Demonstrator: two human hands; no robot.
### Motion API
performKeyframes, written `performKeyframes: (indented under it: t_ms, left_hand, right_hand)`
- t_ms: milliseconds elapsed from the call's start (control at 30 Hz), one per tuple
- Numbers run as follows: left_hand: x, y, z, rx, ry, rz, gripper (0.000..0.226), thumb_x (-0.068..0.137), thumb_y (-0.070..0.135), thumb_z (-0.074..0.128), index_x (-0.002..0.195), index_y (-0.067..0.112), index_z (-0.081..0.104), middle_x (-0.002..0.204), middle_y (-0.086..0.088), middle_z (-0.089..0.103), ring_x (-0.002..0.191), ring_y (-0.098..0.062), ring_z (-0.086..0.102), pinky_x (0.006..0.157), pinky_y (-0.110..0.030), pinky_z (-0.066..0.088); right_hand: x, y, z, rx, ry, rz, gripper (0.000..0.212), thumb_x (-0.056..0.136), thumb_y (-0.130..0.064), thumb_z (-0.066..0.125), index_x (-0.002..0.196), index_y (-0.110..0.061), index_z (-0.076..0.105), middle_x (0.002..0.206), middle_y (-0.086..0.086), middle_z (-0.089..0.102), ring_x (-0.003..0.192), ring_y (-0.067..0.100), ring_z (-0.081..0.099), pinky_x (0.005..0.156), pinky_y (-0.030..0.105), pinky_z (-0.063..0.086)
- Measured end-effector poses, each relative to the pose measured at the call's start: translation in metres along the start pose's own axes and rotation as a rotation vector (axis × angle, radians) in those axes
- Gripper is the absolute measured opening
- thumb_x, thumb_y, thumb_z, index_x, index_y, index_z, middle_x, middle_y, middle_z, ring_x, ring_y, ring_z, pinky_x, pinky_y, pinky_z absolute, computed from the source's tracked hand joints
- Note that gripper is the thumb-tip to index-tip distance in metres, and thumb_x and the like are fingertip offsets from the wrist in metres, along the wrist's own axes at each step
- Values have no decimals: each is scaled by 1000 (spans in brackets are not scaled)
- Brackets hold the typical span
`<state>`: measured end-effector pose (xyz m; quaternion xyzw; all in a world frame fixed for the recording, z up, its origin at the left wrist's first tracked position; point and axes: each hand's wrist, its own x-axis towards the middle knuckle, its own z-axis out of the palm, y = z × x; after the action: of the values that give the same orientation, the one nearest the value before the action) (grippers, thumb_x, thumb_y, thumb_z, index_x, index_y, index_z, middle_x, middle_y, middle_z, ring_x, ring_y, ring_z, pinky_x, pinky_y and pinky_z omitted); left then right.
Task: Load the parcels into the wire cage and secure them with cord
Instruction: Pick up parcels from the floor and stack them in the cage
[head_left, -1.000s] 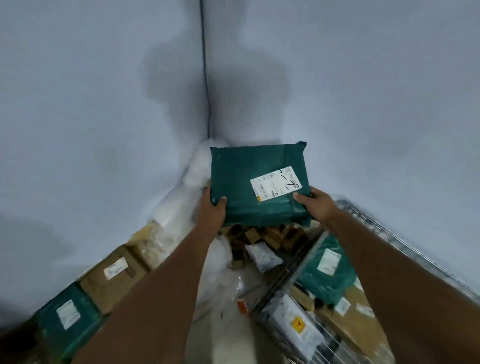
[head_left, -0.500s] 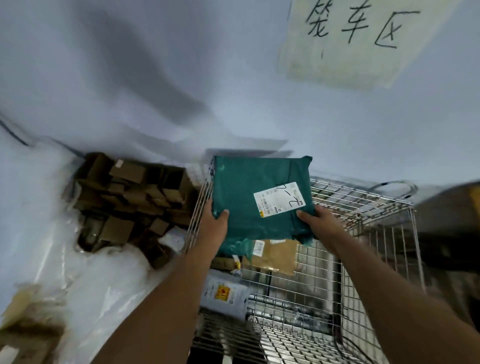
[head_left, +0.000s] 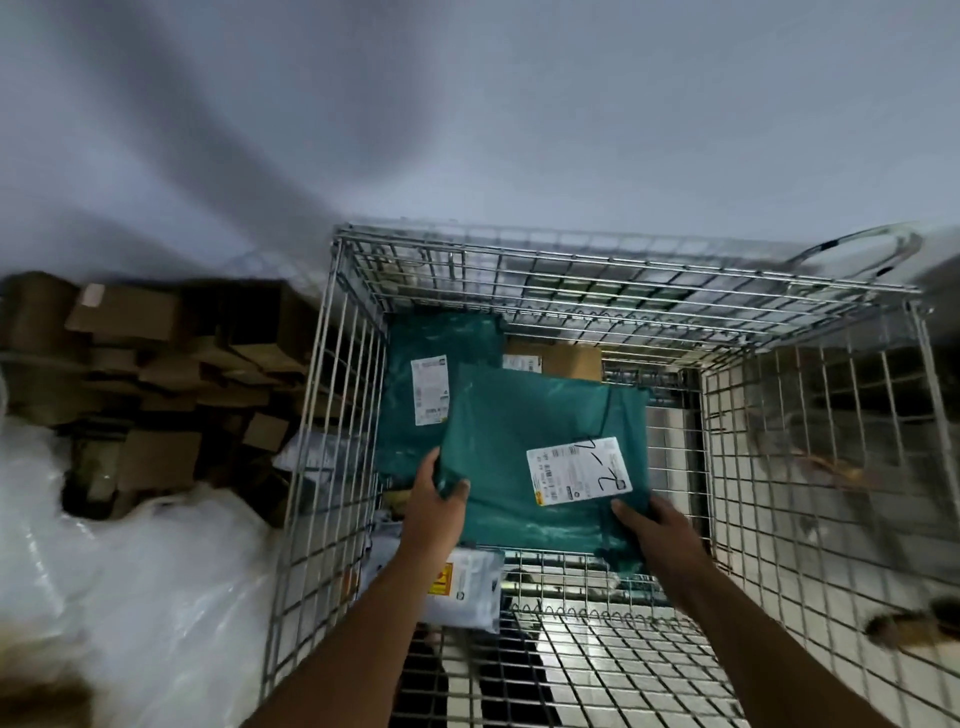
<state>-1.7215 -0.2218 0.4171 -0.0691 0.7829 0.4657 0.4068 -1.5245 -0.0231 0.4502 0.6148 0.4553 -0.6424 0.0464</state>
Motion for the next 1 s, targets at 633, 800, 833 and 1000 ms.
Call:
performKeyframes:
  t_ms: [633, 800, 833, 1000]
  left_hand:
    - [142, 29, -17, 670, -262, 122, 54, 107, 14, 32, 160, 5, 22, 169, -16, 14, 150, -29, 30, 120, -33, 28]
    - [130, 27, -31, 654, -204, 86, 42, 108, 12, 32, 146, -4, 39, 158, -24, 33, 149, -36, 29, 122, -44, 25]
    - [122, 34, -35, 628, -193, 101, 41, 108, 16, 32, 141, -5, 43, 153, -24, 40, 144, -37, 36, 120, -45, 30]
    - [65, 119, -77, 659, -133, 374, 64, 109, 51, 20, 162, 16, 21, 171, -2, 14, 158, -18, 6, 127, -36, 4]
  right_hand:
    - [120, -82, 180, -163, -14, -190, 45, 98, -13, 59, 142, -24, 55, 132, 5, 65, 110, 26, 63, 94, 39, 55]
    - [103, -97, 183, -265, -82, -115, 56, 105, -44, 41, 155, -19, 30, 147, 10, 51, 127, 33, 54, 92, 42, 47]
    - [95, -102, 185, -310, -68, -136, 57, 106, -46, 39, 154, -17, 29, 148, 12, 50, 128, 34, 53, 98, 43, 47]
    - [21, -175, 173, -623, -23, -328, 67, 106, -51, 33, 159, -11, 21, 159, 22, 35, 144, 40, 37, 118, 48, 32]
